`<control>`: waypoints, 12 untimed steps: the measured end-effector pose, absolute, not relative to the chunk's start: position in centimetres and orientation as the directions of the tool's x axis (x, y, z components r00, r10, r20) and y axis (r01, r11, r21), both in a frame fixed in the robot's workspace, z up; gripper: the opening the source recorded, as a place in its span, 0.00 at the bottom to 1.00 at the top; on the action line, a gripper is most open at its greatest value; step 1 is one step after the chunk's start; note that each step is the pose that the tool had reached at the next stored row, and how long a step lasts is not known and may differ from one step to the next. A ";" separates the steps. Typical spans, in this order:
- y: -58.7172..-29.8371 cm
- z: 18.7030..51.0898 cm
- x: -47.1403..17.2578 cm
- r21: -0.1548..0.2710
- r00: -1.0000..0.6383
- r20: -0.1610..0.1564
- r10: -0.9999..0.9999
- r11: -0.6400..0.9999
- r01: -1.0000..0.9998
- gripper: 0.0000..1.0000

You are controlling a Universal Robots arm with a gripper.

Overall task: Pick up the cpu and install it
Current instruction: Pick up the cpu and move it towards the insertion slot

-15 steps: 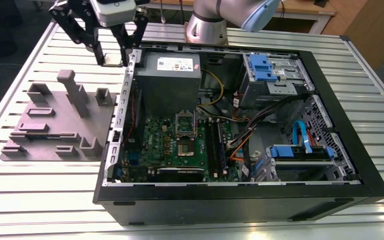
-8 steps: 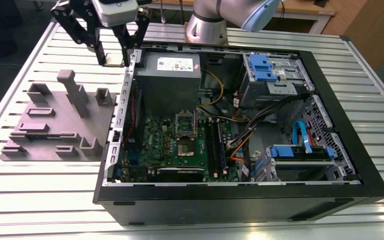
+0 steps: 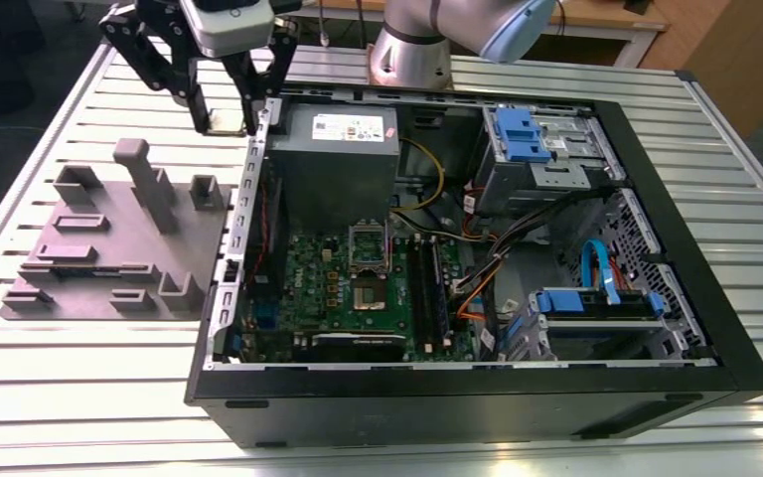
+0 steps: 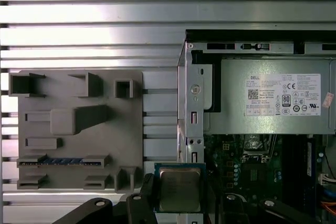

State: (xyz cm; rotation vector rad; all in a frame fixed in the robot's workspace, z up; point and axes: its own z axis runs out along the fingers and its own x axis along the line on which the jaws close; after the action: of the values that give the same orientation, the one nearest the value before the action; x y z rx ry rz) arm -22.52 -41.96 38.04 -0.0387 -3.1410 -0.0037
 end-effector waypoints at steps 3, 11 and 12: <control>-42.0 38.0 -22.5 0.002 -1.000 0.000 0.024 1.000 0.024 0.47; -42.0 38.0 -21.7 0.002 -1.000 0.000 0.024 1.000 0.024 0.47; -42.0 38.0 -21.6 0.002 -1.000 0.000 0.024 1.000 0.024 0.47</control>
State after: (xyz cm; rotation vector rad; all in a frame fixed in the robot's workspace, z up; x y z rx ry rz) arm -21.57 -41.98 38.04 -0.0384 -3.1410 -0.0037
